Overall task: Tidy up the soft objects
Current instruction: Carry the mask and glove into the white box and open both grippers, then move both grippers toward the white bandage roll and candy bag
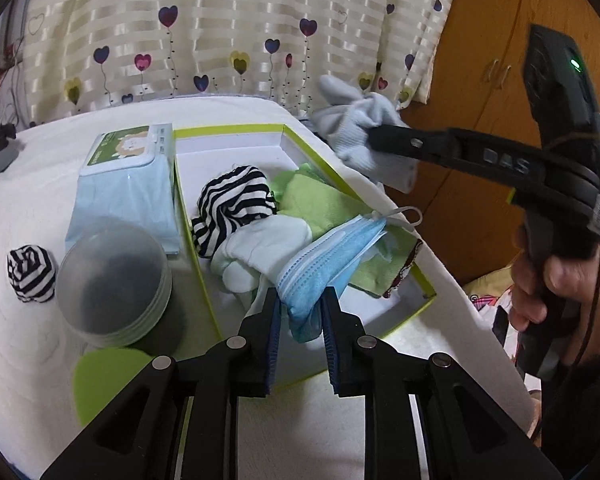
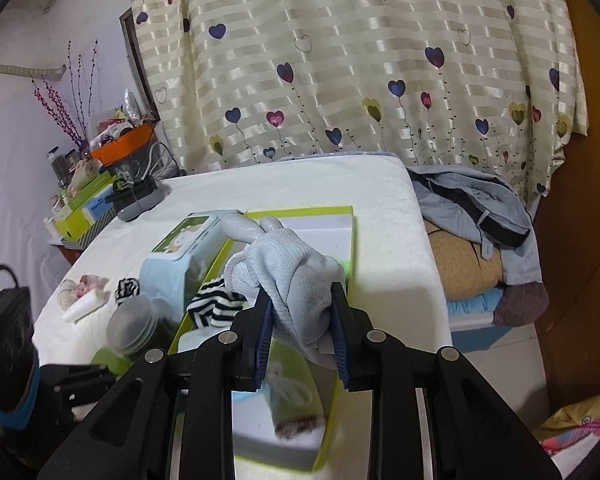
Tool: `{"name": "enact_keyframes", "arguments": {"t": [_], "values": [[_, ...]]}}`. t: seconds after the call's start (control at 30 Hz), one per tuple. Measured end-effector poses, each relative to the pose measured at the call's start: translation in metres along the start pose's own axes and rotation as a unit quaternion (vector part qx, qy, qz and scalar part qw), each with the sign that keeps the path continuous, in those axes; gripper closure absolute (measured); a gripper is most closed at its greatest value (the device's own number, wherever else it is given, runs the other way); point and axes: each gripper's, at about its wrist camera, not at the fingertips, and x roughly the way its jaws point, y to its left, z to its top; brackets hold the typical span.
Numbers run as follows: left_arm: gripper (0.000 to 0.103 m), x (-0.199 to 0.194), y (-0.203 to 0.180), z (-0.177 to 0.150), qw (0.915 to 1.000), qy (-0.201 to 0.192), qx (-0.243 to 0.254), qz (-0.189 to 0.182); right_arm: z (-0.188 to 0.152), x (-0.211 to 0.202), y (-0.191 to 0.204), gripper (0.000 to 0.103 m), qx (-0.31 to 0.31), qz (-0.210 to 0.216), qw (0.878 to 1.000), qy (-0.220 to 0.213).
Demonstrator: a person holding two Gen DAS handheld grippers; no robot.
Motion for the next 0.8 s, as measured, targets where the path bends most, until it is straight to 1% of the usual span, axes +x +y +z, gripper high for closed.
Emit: {"name": "enact_keyframes", "arguments": {"t": [0.03,0.07,0.13,0.3,0.4,0.47,0.5,0.53,0.63,0.73,0.8], "values": [[0.082,0.0,0.0,0.001,1.0,0.0,-0.001,0.002,0.003,0.007,0.001,0.075,-0.004,0.001,1.0,0.005],[0.078,-0.002,0.001,0.001,1.0,-0.002,-0.002,0.004,0.005,0.011,0.0,0.075,-0.005,0.001,1.0,0.008],[0.073,-0.008,0.001,0.002,0.9999,-0.012,-0.006,0.008,0.008,0.021,-0.001,0.075,-0.008,0.001,1.0,0.016],[0.067,-0.019,0.003,0.005,0.9995,-0.028,-0.011,0.005,0.012,0.044,-0.002,0.075,-0.018,0.008,0.999,0.035],[0.067,-0.019,0.003,0.007,0.9995,-0.028,-0.013,0.006,0.011,0.062,-0.001,0.071,-0.027,0.012,0.998,0.055],[0.066,-0.02,0.004,0.007,0.9995,-0.027,-0.015,0.008,0.009,0.067,0.0,0.064,-0.035,0.001,0.998,0.06],[0.066,-0.022,0.005,0.008,0.9994,-0.03,-0.015,0.009,0.008,0.067,0.0,0.057,-0.037,-0.002,0.998,0.058],[0.066,-0.024,0.005,0.008,0.9992,-0.034,-0.015,0.01,0.008,0.063,0.001,0.054,-0.039,0.001,0.998,0.049],[0.066,-0.032,0.005,0.008,0.9986,-0.047,-0.02,0.009,0.011,0.051,0.001,0.054,-0.034,0.01,0.999,0.023],[0.066,-0.04,0.007,0.008,0.998,-0.058,-0.023,0.013,0.012,0.034,0.004,0.054,-0.036,-0.005,0.999,0.009],[0.066,-0.043,0.008,0.008,0.9978,-0.06,-0.027,0.014,0.01,0.025,0.008,0.054,-0.038,-0.002,0.999,0.005]]}}
